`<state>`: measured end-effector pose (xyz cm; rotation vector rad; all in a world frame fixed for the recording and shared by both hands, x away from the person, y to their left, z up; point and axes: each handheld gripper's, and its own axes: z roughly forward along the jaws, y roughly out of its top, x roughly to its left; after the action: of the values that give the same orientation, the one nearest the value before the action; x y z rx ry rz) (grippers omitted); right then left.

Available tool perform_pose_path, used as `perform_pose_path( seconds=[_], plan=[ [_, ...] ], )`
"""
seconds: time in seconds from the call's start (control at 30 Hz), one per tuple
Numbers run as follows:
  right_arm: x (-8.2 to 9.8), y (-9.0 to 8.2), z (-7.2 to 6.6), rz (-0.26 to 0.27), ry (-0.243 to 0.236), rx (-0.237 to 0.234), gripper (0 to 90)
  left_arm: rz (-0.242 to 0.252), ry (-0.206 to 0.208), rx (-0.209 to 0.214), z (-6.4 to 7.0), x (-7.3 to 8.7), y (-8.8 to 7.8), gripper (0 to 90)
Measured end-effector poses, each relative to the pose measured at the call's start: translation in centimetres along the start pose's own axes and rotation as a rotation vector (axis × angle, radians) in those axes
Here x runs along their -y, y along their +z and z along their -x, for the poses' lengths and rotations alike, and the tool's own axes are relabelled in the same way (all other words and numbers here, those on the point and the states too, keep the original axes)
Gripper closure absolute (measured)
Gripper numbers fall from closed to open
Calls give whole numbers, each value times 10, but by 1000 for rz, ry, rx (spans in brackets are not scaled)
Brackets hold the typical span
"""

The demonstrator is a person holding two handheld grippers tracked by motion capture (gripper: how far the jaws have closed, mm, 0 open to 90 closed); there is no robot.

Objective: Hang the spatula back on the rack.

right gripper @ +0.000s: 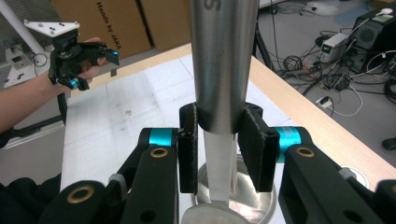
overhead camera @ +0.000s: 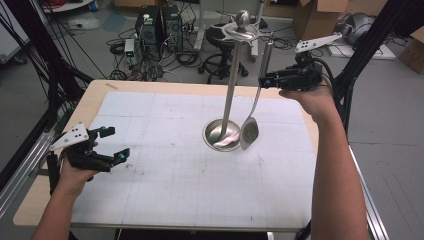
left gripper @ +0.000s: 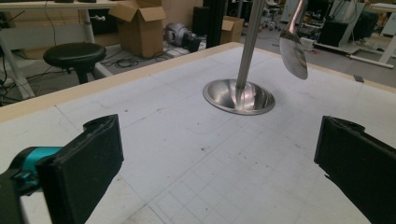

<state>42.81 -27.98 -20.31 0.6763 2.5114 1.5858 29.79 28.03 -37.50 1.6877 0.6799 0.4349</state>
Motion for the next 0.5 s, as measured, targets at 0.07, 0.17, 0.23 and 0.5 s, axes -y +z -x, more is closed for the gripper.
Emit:
perform_pose_path(
  seconds=[0.07,0.17,0.23,0.5],
  plan=[
    [0,-1,1,5,0,2,697,-2,2,2,0,0,0,17],
    [0,-1,3,13,5,-3,697,-4,3,0,0,0,0,17],
    [1,0,4,13,6,-8,697,-4,3,0,0,0,0,17],
    [3,1,12,19,28,-20,697,-5,4,-1,0,0,0,17]
  ],
)
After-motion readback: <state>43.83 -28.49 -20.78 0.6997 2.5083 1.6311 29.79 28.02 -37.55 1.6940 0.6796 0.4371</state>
